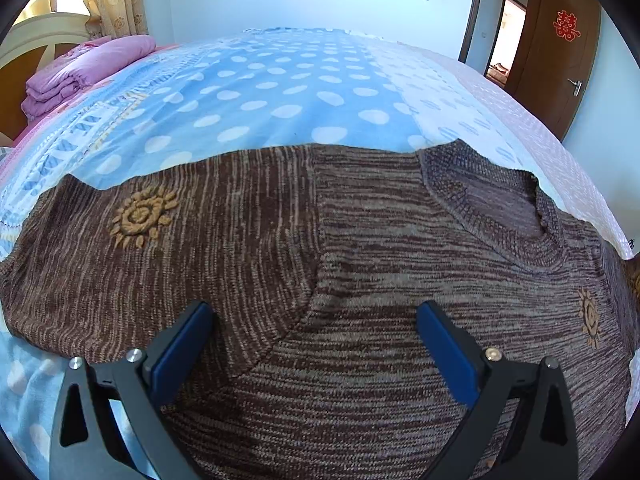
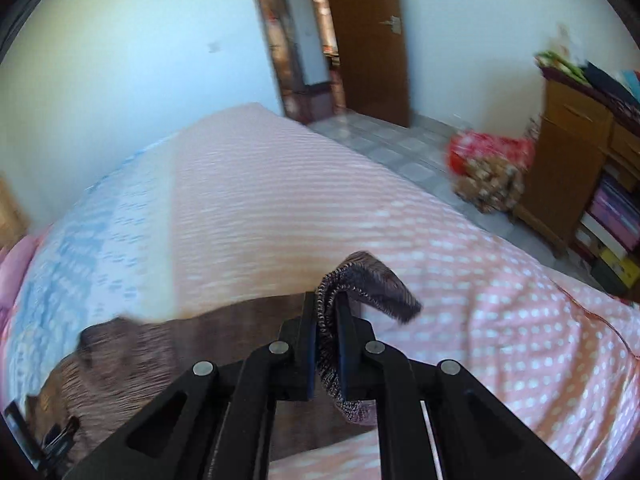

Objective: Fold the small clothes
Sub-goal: 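Fold the gripped sweater side and sleeve inward over the body with the right tool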

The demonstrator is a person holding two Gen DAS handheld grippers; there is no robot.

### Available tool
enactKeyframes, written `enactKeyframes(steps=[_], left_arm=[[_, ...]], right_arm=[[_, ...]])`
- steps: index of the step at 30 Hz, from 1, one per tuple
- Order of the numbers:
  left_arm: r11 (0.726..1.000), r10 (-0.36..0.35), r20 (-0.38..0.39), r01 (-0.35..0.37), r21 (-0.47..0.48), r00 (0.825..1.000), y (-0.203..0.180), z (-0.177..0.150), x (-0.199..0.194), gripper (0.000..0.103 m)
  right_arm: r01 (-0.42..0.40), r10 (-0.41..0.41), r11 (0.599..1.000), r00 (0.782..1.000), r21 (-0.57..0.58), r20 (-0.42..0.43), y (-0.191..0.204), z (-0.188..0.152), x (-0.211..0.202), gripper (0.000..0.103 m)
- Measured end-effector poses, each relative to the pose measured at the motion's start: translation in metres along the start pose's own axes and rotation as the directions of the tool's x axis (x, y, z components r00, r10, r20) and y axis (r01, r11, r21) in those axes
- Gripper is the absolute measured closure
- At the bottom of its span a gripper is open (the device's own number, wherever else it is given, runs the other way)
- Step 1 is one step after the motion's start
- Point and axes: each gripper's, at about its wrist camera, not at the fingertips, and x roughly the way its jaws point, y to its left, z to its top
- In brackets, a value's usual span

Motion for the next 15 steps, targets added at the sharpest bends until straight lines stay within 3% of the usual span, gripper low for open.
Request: enactKeyframes(steps=[3,7,11,15], left_arm=[[1.000,-0.002,0.002,0.002,-0.002,1.000,0.000,0.000,0.000,0.000],[1.000,-0.009,0.006,0.009,-0.007,1.000,0.001,0.000,0.000,0.000],[1.000,-0.019,0.011,0.020,-0.015,1.000,0.003,0.000,-0.001,0.000],[0.999,-0.028,0.016,0.028,-0.022,0.999,0.004,0.000,0.000,0.000]], right_arm=[[-0.133,0.132,0.989,0.991,-0.070,-0.012,0.062,-0.014,-0.012,0.096],[-0.323,0.314,0.940,0.945,-0.113,-0.087,0.144,-0.056,-0.006,0.098],[-0.400,0.377,0.907,0.911,-0.133,-0.170,0.201,-0.108,0.022,0.098],[-0.448,0.415,0.888,0.878,-0.102,-0.240,0.227,-0.148,0.052,0.098]])
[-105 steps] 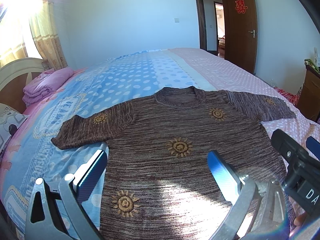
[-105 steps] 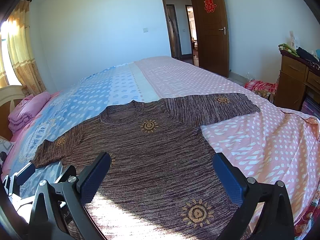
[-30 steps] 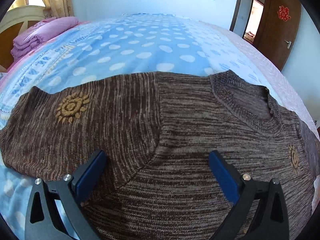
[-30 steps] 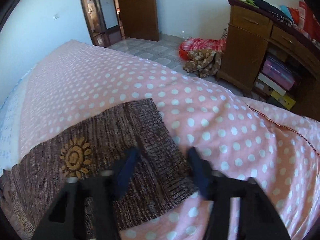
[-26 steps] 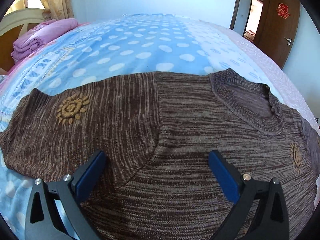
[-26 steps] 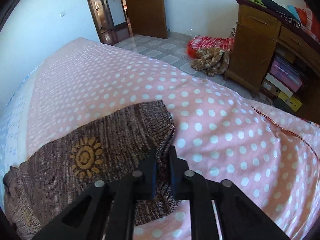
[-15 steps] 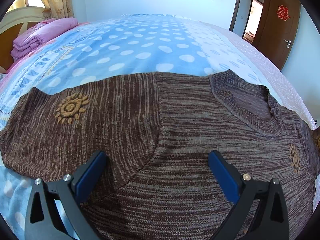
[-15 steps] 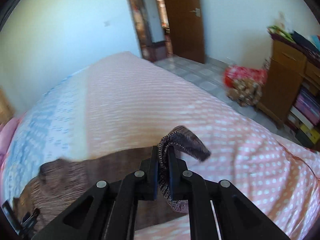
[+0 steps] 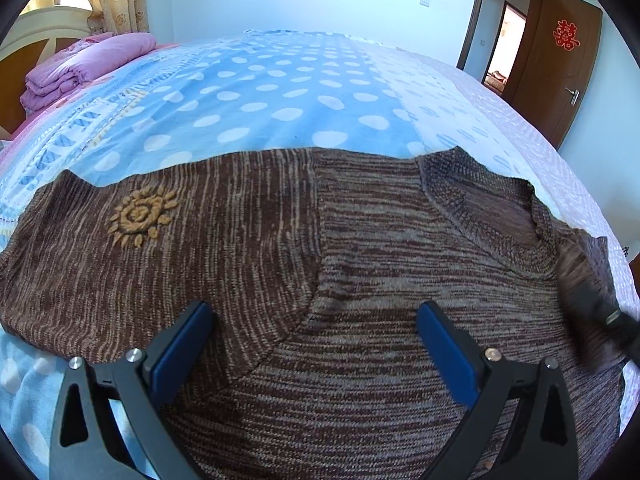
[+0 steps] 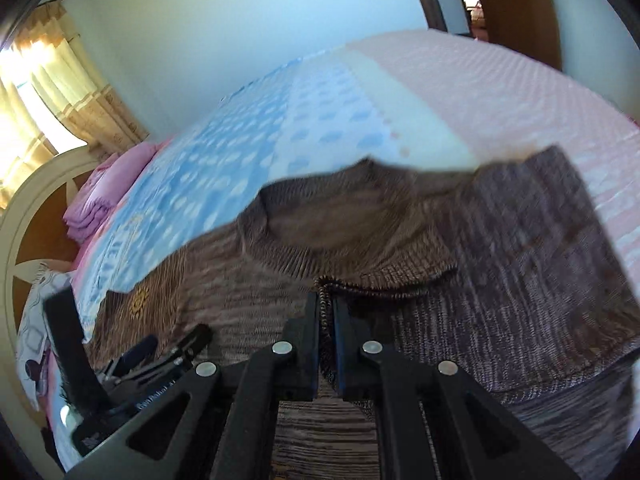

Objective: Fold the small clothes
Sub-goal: 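Fold the gripped sweater side and sleeve inward over the body with the right tool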

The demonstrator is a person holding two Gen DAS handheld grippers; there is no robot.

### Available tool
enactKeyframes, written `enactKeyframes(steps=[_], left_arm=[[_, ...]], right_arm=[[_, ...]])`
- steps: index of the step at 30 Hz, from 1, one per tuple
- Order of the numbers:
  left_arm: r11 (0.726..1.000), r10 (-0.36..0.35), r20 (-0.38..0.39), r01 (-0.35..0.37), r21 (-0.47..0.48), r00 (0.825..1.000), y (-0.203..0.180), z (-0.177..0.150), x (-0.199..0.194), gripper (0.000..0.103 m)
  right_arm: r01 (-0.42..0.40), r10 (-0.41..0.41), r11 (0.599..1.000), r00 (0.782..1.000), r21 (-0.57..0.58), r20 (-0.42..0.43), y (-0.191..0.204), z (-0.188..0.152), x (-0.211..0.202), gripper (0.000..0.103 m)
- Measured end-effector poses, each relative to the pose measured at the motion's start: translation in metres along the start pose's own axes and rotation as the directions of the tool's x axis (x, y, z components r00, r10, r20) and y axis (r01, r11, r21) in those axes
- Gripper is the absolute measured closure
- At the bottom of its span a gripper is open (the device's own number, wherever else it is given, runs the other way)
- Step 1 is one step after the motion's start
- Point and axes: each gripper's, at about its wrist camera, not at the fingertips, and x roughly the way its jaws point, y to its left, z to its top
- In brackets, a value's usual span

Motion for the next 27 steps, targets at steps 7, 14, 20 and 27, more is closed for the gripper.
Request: enactKeyframes(steps=[7,14,20,27], left_arm=[[1.000,-0.005,0.003,0.005,-0.004,1.000,0.001,0.000,0.000,0.000],[1.000,-0.002,0.003,0.002,-0.003,1.000,0.001,0.000,0.001,0.000],[1.000,-0.001,0.003,0.001,-0.002,1.000,0.001,0.000,0.001,0.000],[1.000,-0.006,0.006,0.006,-0.006,1.000,0.002,0.000,0.000,0.000]], right_arm=[[-0.117,0.114,0.992,0.991,-0.047,-0.065,-0.005,-0.010,0.004,0.059],[-0.005,-0.004,0.999,0.983,0.046,0.185,-0.051,0.022,-0.069,0.073],[0.148,-0.148,0.989,0.989,-0.006,0.016,-0.047,0.018,-0.024,0.093],[-0.048,0.045,0.997,0.998,-0.068,-0.049,-0.011,0.025,0.036,0.093]])
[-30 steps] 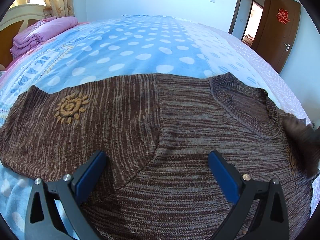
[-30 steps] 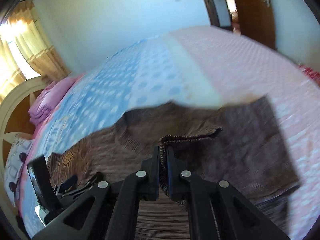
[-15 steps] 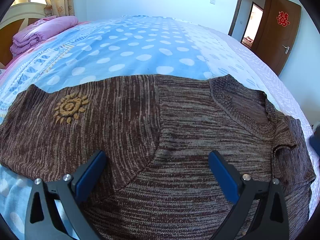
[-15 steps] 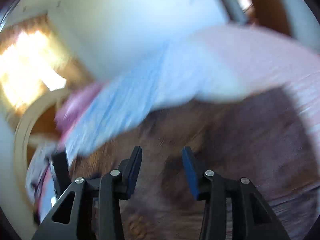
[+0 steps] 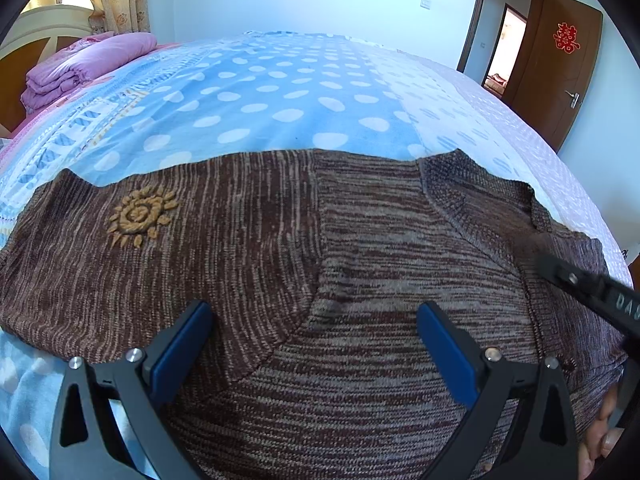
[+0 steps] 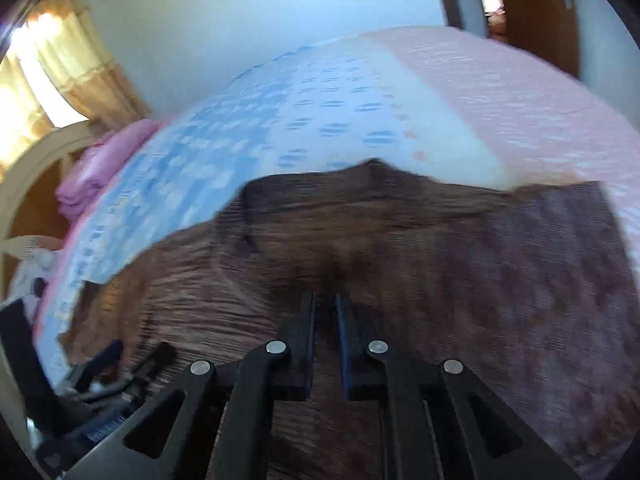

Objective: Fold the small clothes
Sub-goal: 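Fold the gripped sweater side and sleeve inward over the body with the right tool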

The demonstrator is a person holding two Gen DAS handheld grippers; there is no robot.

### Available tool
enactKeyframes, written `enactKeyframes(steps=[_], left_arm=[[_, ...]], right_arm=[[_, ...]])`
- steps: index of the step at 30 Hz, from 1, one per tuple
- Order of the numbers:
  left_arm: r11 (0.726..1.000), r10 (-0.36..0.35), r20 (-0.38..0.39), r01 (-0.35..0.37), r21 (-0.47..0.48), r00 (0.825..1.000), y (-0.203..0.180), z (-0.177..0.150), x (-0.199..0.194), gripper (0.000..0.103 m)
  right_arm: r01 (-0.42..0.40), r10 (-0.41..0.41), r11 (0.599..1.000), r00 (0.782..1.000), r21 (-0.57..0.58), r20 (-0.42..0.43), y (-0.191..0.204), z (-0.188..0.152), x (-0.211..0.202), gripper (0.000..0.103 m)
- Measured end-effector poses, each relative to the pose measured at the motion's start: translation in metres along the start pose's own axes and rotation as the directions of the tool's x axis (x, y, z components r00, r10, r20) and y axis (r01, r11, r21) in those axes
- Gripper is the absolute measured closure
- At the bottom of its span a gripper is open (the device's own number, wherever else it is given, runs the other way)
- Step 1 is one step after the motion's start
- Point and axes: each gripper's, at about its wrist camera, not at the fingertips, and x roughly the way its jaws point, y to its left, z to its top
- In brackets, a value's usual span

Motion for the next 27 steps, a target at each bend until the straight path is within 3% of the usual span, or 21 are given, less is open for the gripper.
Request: enactKeyframes(steps=[3,9,12,14,18,21,24,27], left_arm=[[1.000,-0.007,0.003,0.007,-0.005,1.000,0.001,0.000,0.000,0.000],[1.000,-0.011,0.006,0.011,-0.010,1.000,0.001,-0.001,-0.001,0.000],[1.000,-0.008,0.005,0.008,-0.008,1.000,0.001,0.000,-0.001,0.000],[1.000,-0.006,0.004,0.006,-0.007,1.000,0.002,0.000,0.000,0.000],[1.000,-0.004,0.004,0.004,-0.005,1.000,0.001,0.000,0.000,0.000],[1.000,-0.004,0.004,0.004,-0.005,1.000,0.001,0.000,0.000,0.000],[1.000,0.007,-0.002,-0.007,0.005,1.000,-0.001,0.000,0.001,0.000],[1.000,0.023,-0.006,-0.022,0.016,1.000,-0.004,0.001,0.001,0.000]], right_arm=[[-0.089,0.088,0.995,0.996,0.047,0.010,-0.004,0.000,-0.009,0.093],[-0.003,-0.001,0.996,0.999,0.092,0.042,-0.021,-0.028,-0.054,0.093],[0.001,0.000,0.998,1.000,0.060,-0.018,-0.018,-0.054,-0.045,0.093],[0.014,-0.015,0.999,0.999,0.045,0.033,-0.017,-0.065,-0.050,0.093],[0.097,-0.096,0.995,0.995,-0.031,0.025,0.002,-0.067,-0.050,0.093],[0.041,-0.040,0.998,0.999,-0.057,0.011,0.003,-0.064,-0.062,0.093],[0.053,-0.056,0.998,0.990,0.025,0.133,-0.021,-0.056,-0.103,0.093],[0.175,-0.183,0.983,0.964,0.061,0.191,-0.055,-0.048,-0.137,0.093]])
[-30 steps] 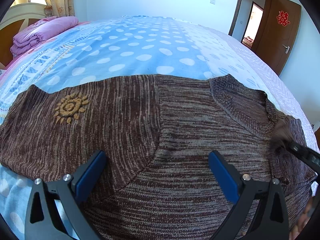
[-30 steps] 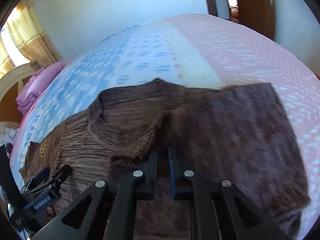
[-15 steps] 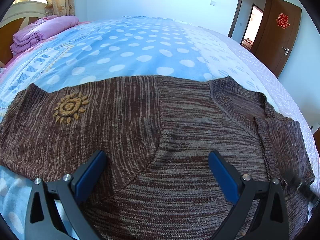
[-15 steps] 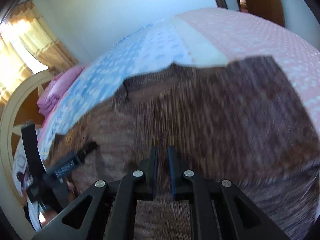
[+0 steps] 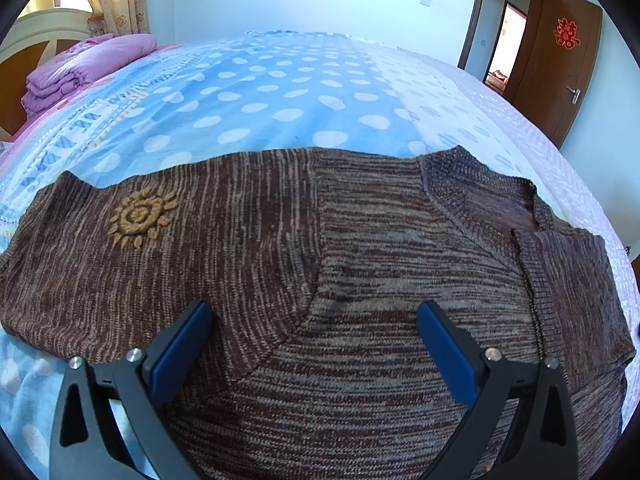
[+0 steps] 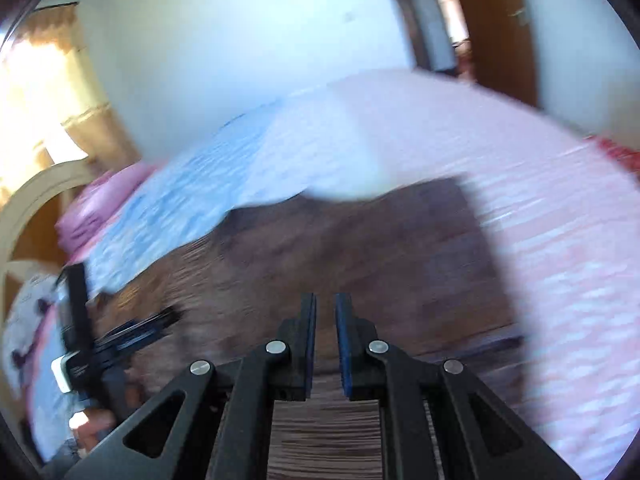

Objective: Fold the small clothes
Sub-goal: 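Fold the gripped sweater side and sleeve inward over the body with the right tool, then release the folded side with the right tool and lift away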

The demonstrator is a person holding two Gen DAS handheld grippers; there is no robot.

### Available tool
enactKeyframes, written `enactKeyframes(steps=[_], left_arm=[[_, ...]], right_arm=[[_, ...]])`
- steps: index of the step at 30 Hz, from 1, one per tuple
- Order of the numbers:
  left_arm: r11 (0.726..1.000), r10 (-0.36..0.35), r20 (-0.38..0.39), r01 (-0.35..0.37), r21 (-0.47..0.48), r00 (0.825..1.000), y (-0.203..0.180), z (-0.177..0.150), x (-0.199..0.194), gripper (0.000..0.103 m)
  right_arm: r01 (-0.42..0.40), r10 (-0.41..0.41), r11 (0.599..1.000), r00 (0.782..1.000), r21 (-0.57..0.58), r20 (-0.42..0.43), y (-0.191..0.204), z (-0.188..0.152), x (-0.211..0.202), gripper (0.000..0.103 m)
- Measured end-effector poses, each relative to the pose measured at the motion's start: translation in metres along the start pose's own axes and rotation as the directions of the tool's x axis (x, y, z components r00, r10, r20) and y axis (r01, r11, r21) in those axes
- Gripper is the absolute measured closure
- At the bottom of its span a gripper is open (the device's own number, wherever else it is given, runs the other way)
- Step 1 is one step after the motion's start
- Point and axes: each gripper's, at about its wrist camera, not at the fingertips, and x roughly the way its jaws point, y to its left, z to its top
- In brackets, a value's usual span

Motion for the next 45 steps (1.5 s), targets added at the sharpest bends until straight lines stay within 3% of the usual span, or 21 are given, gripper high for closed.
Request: enactKeyframes(steps=[4,7,10,15,18,21,25,27,31,35,40,45], left_arm=[[1.000,-0.005,0.005,0.005,0.030,1.000,-0.010,0.001,-0.010,0.000],[0.992,-0.122,0.059,0.122,-0.001,0.991,-0.027,0.000,-0.033,0.000],[0.974,-0.225,0.060,0.224,0.022,0.973,-0.063,0.000,-0.044,0.000],[0.980,-0.162,-0.006,0.162,0.117,0.987,-0.120,-0.012,-0.033,0.000],[0.987,-0.058,-0.042,0.063,0.148,0.997,-0.127,-0.029,-0.017,0.000],[0.989,-0.027,-0.012,0.028,0.148,1.000,-0.125,-0.034,-0.023,0.000],[0.990,-0.007,-0.017,0.009,0.141,1.000,-0.124,-0.035,-0.021,0.000],[0.989,0.002,-0.013,0.000,0.150,1.000,-0.125,-0.036,-0.021,0.000],[0.990,-0.016,-0.016,0.018,0.137,1.000,-0.122,-0.035,-0.019,0.000],[0.991,-0.019,-0.016,0.021,0.135,1.000,-0.121,-0.034,-0.017,0.000],[0.991,-0.025,-0.017,0.027,0.132,1.000,-0.121,-0.033,-0.016,0.000],[0.991,-0.031,-0.017,0.033,0.129,0.999,-0.119,-0.032,-0.015,0.000]], right_arm=[[0.114,-0.114,0.993,0.990,-0.008,-0.084,-0.044,-0.002,0.002,0.093],[0.133,-0.132,0.991,0.978,-0.002,-0.161,-0.064,-0.020,0.013,0.093],[0.108,-0.107,0.994,0.985,0.001,-0.132,-0.064,-0.032,0.007,0.093],[0.124,-0.127,0.992,0.980,-0.029,-0.152,-0.060,-0.041,0.003,0.093],[0.111,-0.112,0.994,0.982,-0.019,-0.153,-0.064,-0.045,0.001,0.093],[0.109,-0.106,0.994,0.980,0.009,-0.166,-0.064,-0.038,-0.003,0.093],[0.072,-0.072,0.996,0.997,-0.043,-0.002,-0.045,0.002,-0.024,0.093],[0.055,-0.055,0.996,0.998,-0.077,-0.004,-0.035,0.023,-0.011,0.093],[0.006,-0.011,0.998,0.997,-0.067,-0.078,-0.028,0.057,0.065,0.093],[-0.015,0.006,0.999,0.984,-0.049,-0.176,-0.029,0.063,0.125,0.093],[0.009,-0.006,1.000,0.986,0.017,-0.167,-0.039,0.079,0.142,0.100],[0.007,0.007,0.995,0.990,0.103,-0.141,-0.056,0.081,0.143,0.100]])
